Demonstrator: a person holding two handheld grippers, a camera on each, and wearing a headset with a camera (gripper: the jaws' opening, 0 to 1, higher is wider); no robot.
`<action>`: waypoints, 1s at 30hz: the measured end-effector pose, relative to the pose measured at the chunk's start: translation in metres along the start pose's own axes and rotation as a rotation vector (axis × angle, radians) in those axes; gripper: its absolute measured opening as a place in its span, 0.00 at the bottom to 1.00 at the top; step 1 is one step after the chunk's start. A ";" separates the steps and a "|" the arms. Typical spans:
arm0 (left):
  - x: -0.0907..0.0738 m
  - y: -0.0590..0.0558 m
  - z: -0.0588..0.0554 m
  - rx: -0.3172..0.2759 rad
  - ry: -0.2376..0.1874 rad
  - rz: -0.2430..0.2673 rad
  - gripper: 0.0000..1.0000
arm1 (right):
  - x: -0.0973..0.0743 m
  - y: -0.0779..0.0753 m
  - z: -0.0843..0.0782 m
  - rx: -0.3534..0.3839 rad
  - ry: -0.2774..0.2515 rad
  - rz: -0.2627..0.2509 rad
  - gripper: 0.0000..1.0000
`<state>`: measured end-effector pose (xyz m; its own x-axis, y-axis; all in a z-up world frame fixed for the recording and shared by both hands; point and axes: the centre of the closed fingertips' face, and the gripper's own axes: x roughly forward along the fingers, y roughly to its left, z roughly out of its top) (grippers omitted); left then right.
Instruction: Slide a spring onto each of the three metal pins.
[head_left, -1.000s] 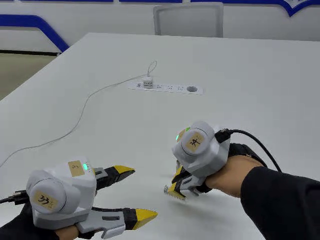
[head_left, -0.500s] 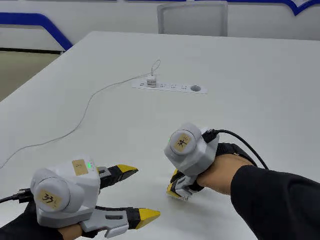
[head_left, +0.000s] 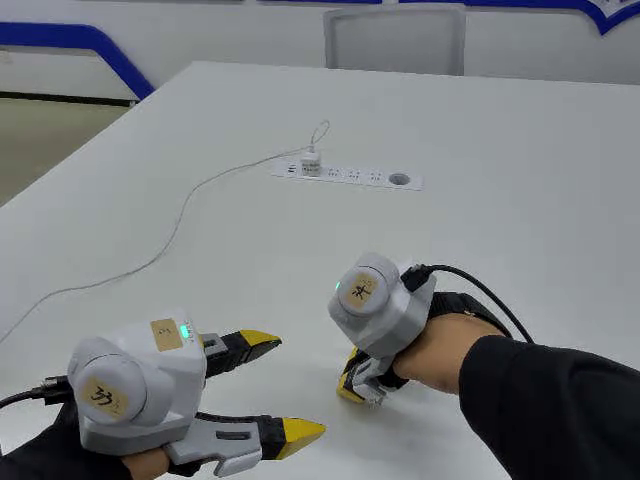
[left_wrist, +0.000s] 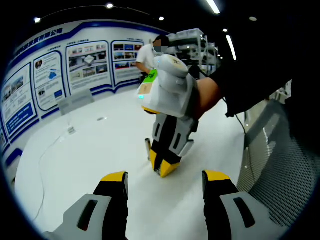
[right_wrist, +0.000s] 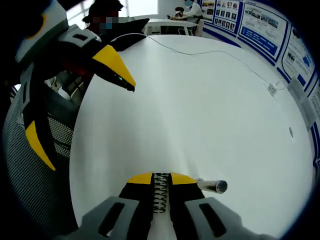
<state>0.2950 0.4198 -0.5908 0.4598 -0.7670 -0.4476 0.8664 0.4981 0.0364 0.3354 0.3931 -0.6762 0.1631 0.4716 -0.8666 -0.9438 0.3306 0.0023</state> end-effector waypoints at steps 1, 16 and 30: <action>0.000 0.000 0.000 0.000 0.000 0.000 0.62 | 0.000 0.000 0.000 0.000 0.000 0.001 0.12; 0.001 -0.002 0.000 0.007 0.004 -0.008 0.61 | -0.023 0.003 0.001 0.017 -0.069 -0.014 0.12; 0.002 -0.003 -0.001 0.012 0.006 -0.013 0.61 | -0.046 0.002 0.002 0.039 -0.136 -0.052 0.12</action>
<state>0.2931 0.4171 -0.5925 0.4469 -0.7711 -0.4536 0.8747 0.4830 0.0408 0.3262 0.3733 -0.6351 0.2519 0.5587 -0.7902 -0.9214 0.3882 -0.0192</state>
